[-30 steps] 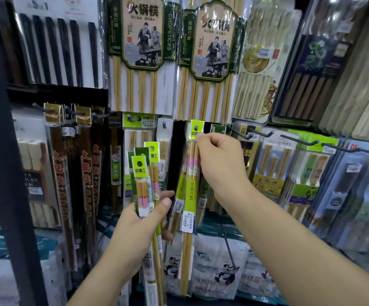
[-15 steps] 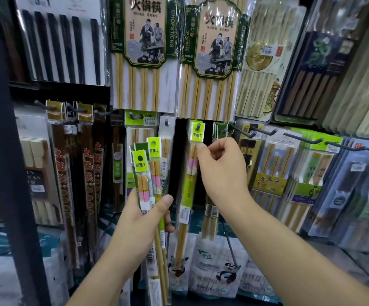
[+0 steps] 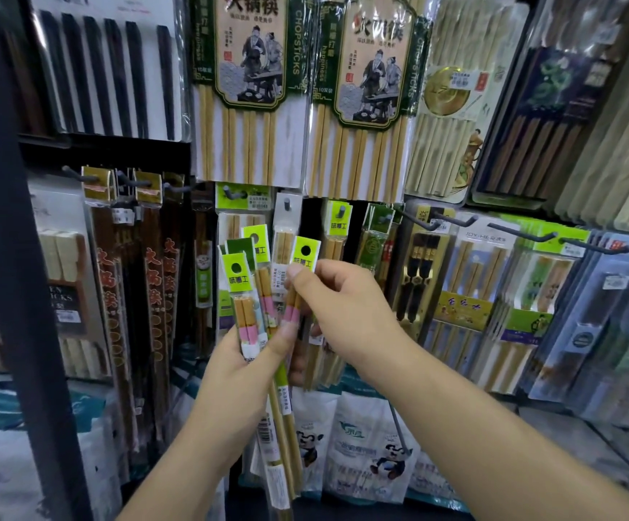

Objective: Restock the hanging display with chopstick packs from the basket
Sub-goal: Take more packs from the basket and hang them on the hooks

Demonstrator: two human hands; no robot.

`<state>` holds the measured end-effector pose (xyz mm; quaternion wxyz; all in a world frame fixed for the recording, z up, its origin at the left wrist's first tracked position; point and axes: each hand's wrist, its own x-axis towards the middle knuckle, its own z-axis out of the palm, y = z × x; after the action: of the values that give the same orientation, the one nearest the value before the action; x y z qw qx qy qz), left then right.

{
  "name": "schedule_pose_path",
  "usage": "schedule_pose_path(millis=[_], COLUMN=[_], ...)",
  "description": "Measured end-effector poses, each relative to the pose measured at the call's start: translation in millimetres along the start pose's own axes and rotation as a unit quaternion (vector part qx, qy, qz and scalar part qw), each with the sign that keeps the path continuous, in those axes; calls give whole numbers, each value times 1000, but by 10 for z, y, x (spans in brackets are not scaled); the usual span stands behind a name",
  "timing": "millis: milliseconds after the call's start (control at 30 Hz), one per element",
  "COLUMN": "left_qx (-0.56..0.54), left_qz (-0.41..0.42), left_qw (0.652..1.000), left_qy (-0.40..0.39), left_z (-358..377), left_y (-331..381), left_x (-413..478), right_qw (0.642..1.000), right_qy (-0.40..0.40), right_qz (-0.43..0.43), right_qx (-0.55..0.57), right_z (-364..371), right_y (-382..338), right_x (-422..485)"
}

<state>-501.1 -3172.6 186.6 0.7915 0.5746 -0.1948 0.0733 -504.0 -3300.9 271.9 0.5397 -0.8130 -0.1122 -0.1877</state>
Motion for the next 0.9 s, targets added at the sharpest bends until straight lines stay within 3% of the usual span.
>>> schedule_pose_path(millis=[200,300,467,900], left_qx=[-46,-50,-17,58], left_qz=[-18,-44,-46,-8], left_qw=[999,998,999,998], left_qy=[4,20,20,-29], left_z=[20,14,-27,-21], left_y=[16,1,-26,4], left_x=[5,2,3,-36], right_qw=[999,998,993,991], right_qy=[-15,32,102,125], right_qz=[-11,-17,-28,15], right_qx=[27,57,48,43], right_z=[-1,-71,-241,-216], right_y=[48,17,-82,-85], right_x=[-64,-18,151,270])
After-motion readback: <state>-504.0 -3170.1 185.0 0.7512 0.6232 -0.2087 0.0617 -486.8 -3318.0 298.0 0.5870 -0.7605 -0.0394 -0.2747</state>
